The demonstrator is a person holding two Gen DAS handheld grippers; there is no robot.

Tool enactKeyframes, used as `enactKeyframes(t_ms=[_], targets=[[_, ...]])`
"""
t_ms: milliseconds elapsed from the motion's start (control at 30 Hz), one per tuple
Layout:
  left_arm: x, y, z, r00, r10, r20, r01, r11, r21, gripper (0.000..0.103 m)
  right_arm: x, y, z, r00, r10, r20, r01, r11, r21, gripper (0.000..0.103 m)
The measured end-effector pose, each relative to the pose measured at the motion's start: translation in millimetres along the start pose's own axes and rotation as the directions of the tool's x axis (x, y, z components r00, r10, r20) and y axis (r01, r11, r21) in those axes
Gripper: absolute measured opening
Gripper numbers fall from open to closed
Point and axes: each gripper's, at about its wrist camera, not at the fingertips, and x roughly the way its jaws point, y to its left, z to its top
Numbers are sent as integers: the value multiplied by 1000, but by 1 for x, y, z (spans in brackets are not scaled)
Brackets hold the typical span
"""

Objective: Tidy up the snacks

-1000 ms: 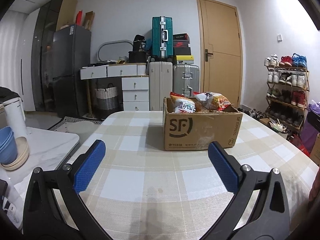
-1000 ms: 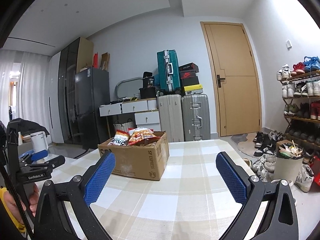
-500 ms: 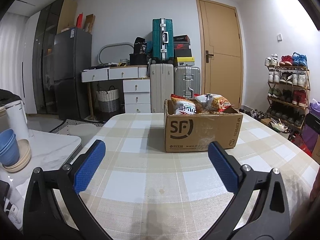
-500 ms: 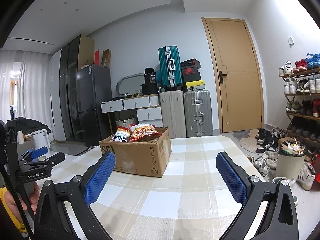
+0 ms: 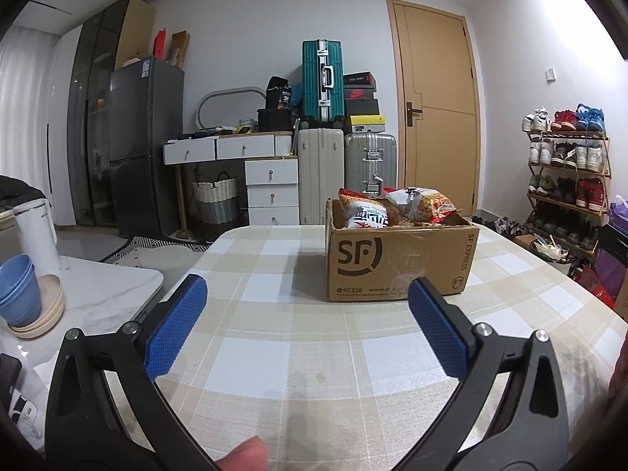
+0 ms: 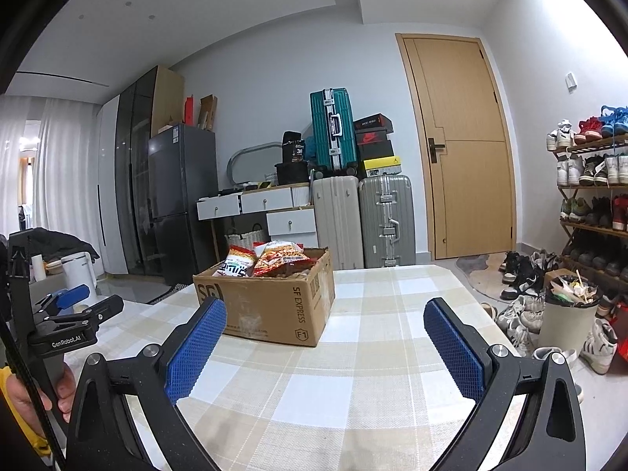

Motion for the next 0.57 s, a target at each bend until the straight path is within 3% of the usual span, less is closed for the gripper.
enactKeyframes(t_ms=[467,567], targets=[[-8,-2,-4,999,-26,29,26,1000,-12,102,1,1,-2,1000,-4,0,4,1000,-3,102],[-2,-2,-5,1000,-15,-3,15,1000,-15,102,2,1,-3,1000,-6,-4,6,1000,-5,102]])
